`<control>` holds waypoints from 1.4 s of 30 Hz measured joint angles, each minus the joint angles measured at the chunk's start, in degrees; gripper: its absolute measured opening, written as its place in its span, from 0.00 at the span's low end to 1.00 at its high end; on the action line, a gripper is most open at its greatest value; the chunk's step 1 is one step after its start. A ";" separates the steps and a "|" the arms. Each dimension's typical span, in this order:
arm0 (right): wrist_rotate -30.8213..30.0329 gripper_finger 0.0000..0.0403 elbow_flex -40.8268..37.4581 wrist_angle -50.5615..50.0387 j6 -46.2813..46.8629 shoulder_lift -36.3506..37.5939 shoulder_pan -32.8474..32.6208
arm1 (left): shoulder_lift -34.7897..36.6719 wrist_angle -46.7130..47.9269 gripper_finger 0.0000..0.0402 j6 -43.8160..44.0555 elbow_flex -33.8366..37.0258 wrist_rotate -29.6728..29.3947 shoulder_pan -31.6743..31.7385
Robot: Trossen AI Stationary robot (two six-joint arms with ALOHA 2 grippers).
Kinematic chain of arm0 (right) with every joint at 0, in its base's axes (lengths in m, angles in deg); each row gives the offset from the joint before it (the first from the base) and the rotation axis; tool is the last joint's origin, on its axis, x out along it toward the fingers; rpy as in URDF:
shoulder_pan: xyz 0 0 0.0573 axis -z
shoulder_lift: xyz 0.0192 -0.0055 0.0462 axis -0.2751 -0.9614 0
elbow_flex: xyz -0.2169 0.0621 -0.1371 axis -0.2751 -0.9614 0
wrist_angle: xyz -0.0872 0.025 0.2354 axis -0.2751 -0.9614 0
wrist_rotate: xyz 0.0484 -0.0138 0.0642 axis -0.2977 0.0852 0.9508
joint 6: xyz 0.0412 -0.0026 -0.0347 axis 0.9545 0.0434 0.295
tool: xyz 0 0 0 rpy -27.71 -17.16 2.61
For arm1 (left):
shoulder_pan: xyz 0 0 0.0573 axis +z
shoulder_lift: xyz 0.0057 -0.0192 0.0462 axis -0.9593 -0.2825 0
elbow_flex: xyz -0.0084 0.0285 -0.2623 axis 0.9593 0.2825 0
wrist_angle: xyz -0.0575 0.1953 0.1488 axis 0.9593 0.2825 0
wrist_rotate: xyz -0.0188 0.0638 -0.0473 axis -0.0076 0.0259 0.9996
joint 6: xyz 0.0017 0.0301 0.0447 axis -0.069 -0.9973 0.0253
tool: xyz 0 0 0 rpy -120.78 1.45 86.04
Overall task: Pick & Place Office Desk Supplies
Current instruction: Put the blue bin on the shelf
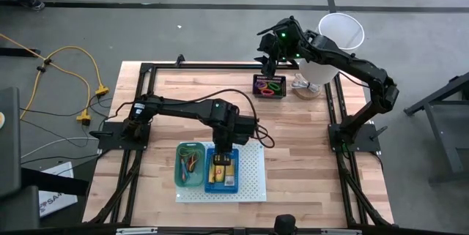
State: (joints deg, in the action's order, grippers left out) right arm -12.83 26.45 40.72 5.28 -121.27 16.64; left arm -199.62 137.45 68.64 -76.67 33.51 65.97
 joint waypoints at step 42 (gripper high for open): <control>0.00 0.42 0.00 0.00 0.00 0.00 0.01 | 0.33 -0.27 0.12 -1.60 0.07 0.23 -0.01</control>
State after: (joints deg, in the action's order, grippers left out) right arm -12.83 26.45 40.72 5.28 -121.27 16.65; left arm -199.30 137.17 67.05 -76.61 33.74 65.96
